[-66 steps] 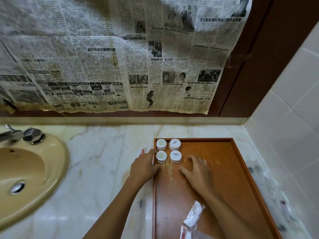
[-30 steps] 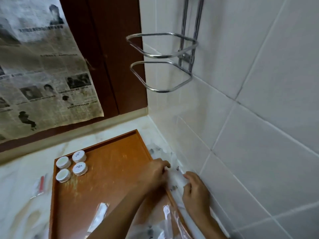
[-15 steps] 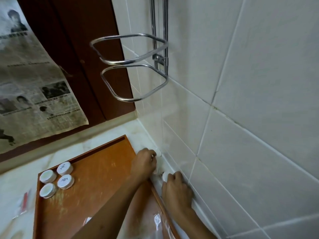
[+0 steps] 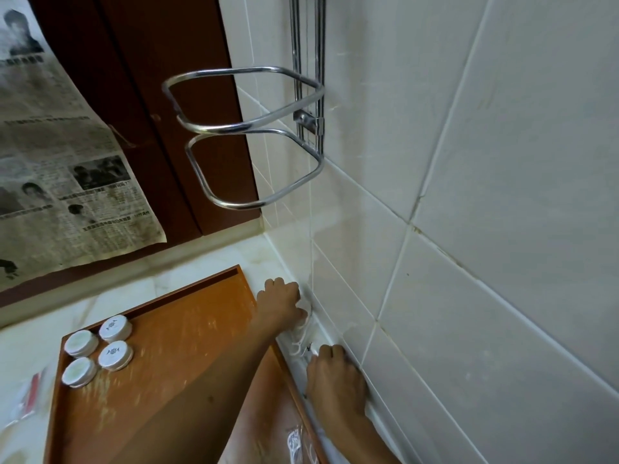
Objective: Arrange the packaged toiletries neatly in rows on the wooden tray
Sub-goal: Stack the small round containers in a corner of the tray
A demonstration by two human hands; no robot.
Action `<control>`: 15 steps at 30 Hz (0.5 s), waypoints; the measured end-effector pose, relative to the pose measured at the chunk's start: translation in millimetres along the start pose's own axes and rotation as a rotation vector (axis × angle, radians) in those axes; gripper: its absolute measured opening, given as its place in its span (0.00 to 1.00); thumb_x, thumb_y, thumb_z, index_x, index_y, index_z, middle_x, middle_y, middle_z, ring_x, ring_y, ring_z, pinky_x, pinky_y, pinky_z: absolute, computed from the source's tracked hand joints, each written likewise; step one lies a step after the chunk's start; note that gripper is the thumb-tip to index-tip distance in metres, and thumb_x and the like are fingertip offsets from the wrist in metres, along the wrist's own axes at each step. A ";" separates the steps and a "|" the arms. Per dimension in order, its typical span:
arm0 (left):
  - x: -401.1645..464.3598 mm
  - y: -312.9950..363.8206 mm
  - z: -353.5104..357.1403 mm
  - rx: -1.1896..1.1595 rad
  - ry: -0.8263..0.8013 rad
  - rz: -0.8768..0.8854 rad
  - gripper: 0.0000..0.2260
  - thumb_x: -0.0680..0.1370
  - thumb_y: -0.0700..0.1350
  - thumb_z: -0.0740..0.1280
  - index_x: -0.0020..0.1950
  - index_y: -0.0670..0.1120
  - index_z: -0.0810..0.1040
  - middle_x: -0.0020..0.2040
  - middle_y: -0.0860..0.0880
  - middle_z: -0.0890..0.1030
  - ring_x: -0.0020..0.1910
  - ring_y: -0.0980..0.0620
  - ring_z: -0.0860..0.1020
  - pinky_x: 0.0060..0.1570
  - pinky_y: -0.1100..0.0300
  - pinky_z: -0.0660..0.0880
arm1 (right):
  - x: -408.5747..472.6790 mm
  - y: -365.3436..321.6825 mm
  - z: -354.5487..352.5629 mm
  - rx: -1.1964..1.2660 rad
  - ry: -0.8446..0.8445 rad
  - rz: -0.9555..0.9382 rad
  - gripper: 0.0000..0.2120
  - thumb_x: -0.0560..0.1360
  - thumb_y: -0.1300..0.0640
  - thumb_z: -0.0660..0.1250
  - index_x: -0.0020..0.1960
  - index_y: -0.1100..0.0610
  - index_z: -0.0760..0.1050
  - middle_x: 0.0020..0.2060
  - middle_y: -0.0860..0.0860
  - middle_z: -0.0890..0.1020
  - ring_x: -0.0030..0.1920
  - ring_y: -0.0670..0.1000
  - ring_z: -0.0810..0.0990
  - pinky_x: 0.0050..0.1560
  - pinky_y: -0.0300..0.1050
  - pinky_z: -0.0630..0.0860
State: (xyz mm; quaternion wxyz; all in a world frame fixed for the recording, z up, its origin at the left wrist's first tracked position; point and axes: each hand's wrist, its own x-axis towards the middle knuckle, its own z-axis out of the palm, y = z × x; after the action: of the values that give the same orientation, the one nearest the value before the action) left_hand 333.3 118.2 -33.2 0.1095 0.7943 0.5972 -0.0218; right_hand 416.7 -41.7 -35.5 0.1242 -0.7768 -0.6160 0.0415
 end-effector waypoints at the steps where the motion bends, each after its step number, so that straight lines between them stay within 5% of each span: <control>1: -0.7 -0.3 -0.3 -0.050 0.007 0.002 0.11 0.74 0.52 0.70 0.51 0.49 0.74 0.48 0.49 0.75 0.46 0.51 0.71 0.41 0.60 0.68 | -1.3 0.7 1.8 0.014 0.007 -0.004 0.16 0.52 0.55 0.84 0.30 0.57 0.78 0.25 0.53 0.77 0.18 0.51 0.75 0.16 0.41 0.69; 4: -4.4 -2.2 4.2 -0.275 0.011 -0.010 0.09 0.74 0.47 0.70 0.41 0.50 0.70 0.39 0.52 0.75 0.35 0.55 0.70 0.32 0.63 0.66 | -3.4 2.8 6.8 0.046 0.023 -0.025 0.14 0.59 0.53 0.83 0.33 0.56 0.79 0.27 0.52 0.78 0.20 0.51 0.76 0.18 0.40 0.70; 7: -11.0 -2.9 6.5 -0.504 0.035 -0.040 0.11 0.75 0.48 0.72 0.39 0.51 0.70 0.38 0.53 0.76 0.34 0.56 0.72 0.32 0.64 0.67 | -3.7 5.8 10.3 0.091 0.049 -0.009 0.11 0.65 0.50 0.80 0.37 0.55 0.80 0.29 0.51 0.79 0.23 0.50 0.79 0.21 0.40 0.73; 11: -20.8 -6.0 0.3 -0.735 0.058 -0.078 0.12 0.75 0.47 0.72 0.37 0.47 0.70 0.33 0.52 0.73 0.31 0.55 0.69 0.31 0.63 0.67 | 3.1 12.6 13.2 0.238 0.003 0.048 0.16 0.82 0.45 0.55 0.60 0.51 0.75 0.53 0.47 0.82 0.52 0.47 0.81 0.49 0.39 0.76; 15: -34.2 -13.8 -10.8 -0.993 0.014 -0.135 0.11 0.75 0.44 0.71 0.37 0.43 0.71 0.32 0.46 0.72 0.33 0.52 0.71 0.34 0.60 0.68 | 5.7 14.6 6.0 0.327 -0.026 0.039 0.13 0.82 0.49 0.56 0.62 0.51 0.73 0.56 0.47 0.80 0.57 0.49 0.79 0.53 0.41 0.74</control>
State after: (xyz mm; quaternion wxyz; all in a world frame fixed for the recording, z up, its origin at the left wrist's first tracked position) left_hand 309.3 91.8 -19.1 0.4686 0.6060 0.5864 0.2634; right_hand 430.6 -38.4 -44.4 0.2404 -0.7573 -0.5874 0.1537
